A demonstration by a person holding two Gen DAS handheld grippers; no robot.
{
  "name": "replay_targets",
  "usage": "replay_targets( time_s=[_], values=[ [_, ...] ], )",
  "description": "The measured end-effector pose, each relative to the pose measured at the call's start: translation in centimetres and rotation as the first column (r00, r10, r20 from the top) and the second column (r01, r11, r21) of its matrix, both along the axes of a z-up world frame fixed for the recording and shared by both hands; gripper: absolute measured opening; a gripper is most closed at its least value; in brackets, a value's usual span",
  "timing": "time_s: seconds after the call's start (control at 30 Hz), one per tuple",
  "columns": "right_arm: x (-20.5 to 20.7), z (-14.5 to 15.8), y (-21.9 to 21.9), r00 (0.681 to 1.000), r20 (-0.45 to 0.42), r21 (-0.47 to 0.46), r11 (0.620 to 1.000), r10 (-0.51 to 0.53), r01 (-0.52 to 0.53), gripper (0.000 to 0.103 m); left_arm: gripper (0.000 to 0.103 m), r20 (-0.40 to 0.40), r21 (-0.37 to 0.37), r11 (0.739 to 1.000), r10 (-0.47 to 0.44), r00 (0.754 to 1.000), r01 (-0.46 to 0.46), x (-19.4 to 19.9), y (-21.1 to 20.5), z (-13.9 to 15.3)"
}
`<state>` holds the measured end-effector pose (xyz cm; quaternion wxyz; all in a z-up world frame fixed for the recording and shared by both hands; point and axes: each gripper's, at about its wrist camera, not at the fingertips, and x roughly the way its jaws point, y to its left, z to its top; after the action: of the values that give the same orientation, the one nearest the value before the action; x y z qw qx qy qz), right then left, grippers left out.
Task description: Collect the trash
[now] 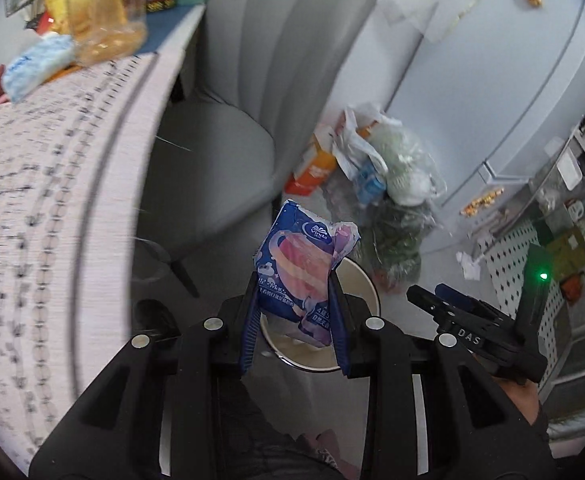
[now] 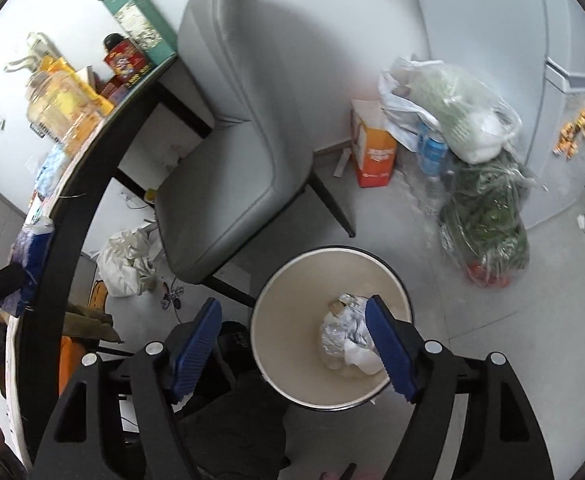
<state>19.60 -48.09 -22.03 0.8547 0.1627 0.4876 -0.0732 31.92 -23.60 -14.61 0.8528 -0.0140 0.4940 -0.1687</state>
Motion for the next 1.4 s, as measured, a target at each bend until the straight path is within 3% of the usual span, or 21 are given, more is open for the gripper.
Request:
replay_targets(
  time_s=[0.17, 0.23, 0.3, 0.4, 0.6, 0.73, 1.07, 1.4],
  values=[
    [-1.8, 0.2, -1.7, 0.999, 0.012, 0.016, 0.999, -0.036, 0.036, 0.073, 0.033, -0.04, 0.002, 0.999, -0.044, 0.998, 0.044, 0.6, -3.0, -1.9],
    [-2.2, 0.7, -2.1, 0.999, 0.019, 0.021, 0.999, -0.042, 0.041, 0.073, 0.042, -0.047, -0.009, 0.998, -0.056, 0.997, 0.056, 0.9, -4.0, -2.4],
    [-2.6, 1.3, -2.4, 0.998, 0.03, 0.022, 0.999, -0.049, 0.049, 0.073, 0.076, -0.051, -0.024, 0.997, -0.071, 0.996, 0.07, 1.1, -4.7, -2.6],
    [-3.1, 2.1, -2.6, 0.997, 0.046, 0.027, 0.998, -0.056, 0.055, 0.073, 0.094, -0.009, -0.006, 0.998, -0.063, 0.998, 0.063, 0.7, -4.9, -2.2],
    [-3.7, 3.4, -2.0, 0.996, 0.075, 0.038, 0.998, -0.044, 0.042, 0.076, 0.097, 0.025, -0.012, 1.0, -0.021, 0.999, 0.021, 0.0, -2.6, -0.7],
    [-3.9, 4.2, -0.7, 0.996, 0.09, 0.04, 0.999, -0.024, 0.02, 0.085, 0.097, 0.06, -0.027, 1.0, 0.016, 0.998, -0.014, -1.3, 0.0, 1.2],
    [-5.1, 8.5, 3.9, 0.99, 0.128, 0.004, 0.998, 0.063, -0.064, 0.095, 0.097, 0.147, -0.084, 0.993, 0.091, 0.985, -0.079, -6.0, 5.0, 5.3],
    [-6.5, 13.6, 9.9, 0.98, 0.123, -0.049, 0.987, 0.156, -0.151, 0.095, 0.097, 0.215, -0.133, 0.982, 0.158, 0.964, -0.131, -10.5, 9.6, 9.2]
  ],
)
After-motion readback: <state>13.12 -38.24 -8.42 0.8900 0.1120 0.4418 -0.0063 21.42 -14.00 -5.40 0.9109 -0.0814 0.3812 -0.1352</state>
